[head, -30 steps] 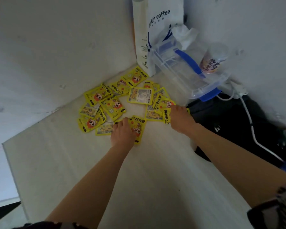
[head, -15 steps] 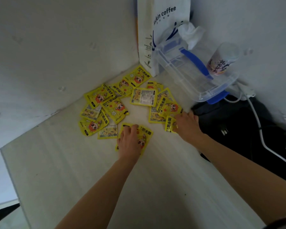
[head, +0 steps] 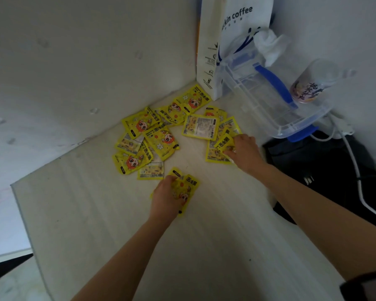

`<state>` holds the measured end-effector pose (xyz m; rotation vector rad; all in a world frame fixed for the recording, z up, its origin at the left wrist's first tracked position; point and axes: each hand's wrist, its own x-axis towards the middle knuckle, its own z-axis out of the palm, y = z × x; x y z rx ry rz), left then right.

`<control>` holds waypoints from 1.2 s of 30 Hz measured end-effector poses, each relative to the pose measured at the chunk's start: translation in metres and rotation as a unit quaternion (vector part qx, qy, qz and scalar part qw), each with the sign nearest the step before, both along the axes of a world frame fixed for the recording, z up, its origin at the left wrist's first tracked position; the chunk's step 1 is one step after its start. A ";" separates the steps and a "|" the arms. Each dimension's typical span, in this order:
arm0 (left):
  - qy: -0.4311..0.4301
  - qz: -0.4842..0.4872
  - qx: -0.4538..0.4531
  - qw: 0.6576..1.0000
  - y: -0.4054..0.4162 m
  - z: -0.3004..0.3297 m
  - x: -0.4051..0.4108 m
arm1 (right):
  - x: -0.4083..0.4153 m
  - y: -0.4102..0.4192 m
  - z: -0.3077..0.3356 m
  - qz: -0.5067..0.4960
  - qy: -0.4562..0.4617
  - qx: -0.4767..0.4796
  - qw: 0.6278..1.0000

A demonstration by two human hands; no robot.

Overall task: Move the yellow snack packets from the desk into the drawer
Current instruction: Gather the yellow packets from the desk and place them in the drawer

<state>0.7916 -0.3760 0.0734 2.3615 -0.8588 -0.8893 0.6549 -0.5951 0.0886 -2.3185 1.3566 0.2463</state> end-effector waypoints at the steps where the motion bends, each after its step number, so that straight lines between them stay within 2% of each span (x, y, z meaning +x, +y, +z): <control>1: -0.008 -0.001 0.008 1.000 0.001 0.001 0.004 | 0.002 -0.003 0.000 -0.005 0.002 0.007 1.000; 6: -0.065 0.000 0.027 0.998 0.005 0.000 0.024 | 0.004 -0.011 -0.004 0.001 0.033 0.026 0.999; 11: -0.061 -0.038 0.066 0.995 0.000 0.000 0.029 | 0.002 -0.008 -0.008 0.014 0.060 0.005 0.998; 19: -0.082 -0.051 0.103 0.990 -0.004 0.003 0.022 | -0.005 0.013 -0.011 0.025 0.052 -0.018 0.998; 21: -0.084 -0.060 0.108 0.989 -0.004 0.006 0.020 | -0.007 0.019 -0.012 0.022 0.021 -0.007 1.000; 26: -0.072 -0.061 0.064 0.994 0.001 0.005 0.016 | -0.008 0.027 -0.008 0.001 -0.073 0.032 0.997; 30: -0.040 -0.040 0.006 0.998 0.003 0.010 0.016 | -0.001 0.026 -0.010 0.031 -0.047 0.041 0.998; 34: 0.009 0.025 -0.042 0.999 -0.007 0.021 0.025 | 0.015 0.017 -0.001 0.057 -0.067 0.032 0.996; 36: 0.001 0.028 -0.063 0.998 -0.017 0.024 0.034 | 0.027 0.008 0.004 0.066 -0.070 0.022 0.995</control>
